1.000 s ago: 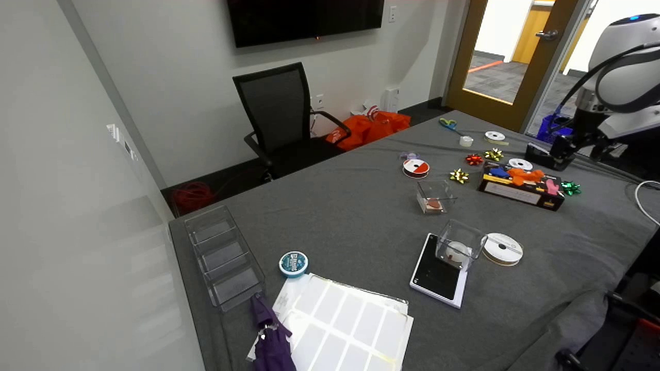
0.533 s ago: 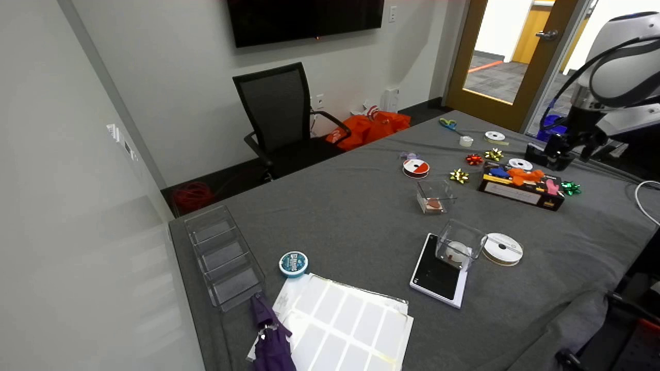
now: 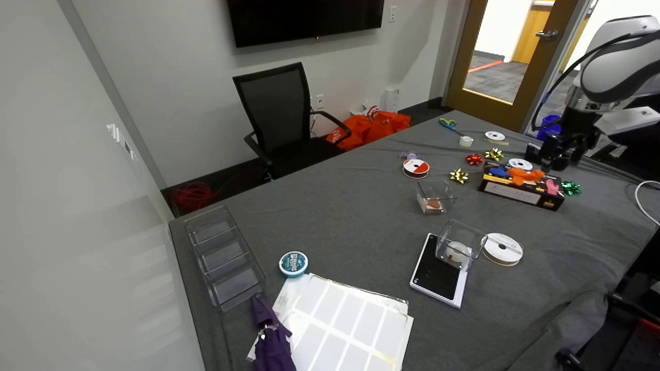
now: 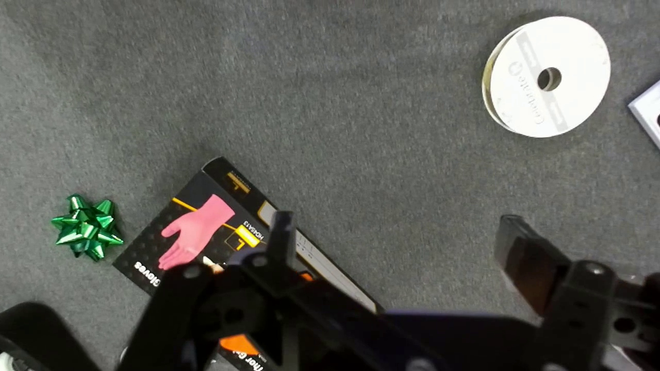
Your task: Put the left tape on the black object, then move the right tray to the right
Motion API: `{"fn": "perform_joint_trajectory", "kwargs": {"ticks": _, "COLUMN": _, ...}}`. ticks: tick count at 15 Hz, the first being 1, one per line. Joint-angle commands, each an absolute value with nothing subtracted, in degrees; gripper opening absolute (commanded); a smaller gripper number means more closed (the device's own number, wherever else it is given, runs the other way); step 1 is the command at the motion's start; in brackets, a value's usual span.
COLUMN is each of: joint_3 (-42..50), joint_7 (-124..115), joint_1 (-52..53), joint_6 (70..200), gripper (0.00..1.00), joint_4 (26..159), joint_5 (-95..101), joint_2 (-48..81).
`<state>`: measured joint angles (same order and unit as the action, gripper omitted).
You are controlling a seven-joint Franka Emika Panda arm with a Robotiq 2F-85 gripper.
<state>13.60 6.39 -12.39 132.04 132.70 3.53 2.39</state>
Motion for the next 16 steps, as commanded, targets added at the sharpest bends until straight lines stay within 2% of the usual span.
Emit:
{"fn": "perform_joint_trajectory", "kwargs": {"ticks": 1, "joint_3": 13.17, "joint_7": 8.64, "joint_1": -12.65, "joint_6": 129.97, "gripper": 1.00, "joint_4": 129.94, "joint_5": 3.33, "joint_2": 5.06}}
{"fn": "perform_joint_trajectory", "kwargs": {"ticks": 5, "joint_3": 13.12, "joint_7": 12.16, "joint_1": -12.92, "joint_6": 130.51, "gripper": 1.00, "joint_4": 127.05, "joint_5": 5.11, "joint_2": 8.03}}
{"fn": "perform_joint_trajectory", "kwargs": {"ticks": 12, "joint_3": 11.18, "joint_7": 19.42, "joint_1": -14.80, "joint_6": 133.80, "gripper": 1.00, "joint_4": 124.96, "joint_5": -12.23, "joint_2": 13.81}}
{"fn": "perform_joint_trajectory", "kwargs": {"ticks": 16, "joint_3": 9.39, "joint_7": 16.41, "joint_1": -15.38, "joint_6": 142.30, "gripper": 1.00, "joint_4": 125.02, "joint_5": -23.45, "joint_2": 16.44}}
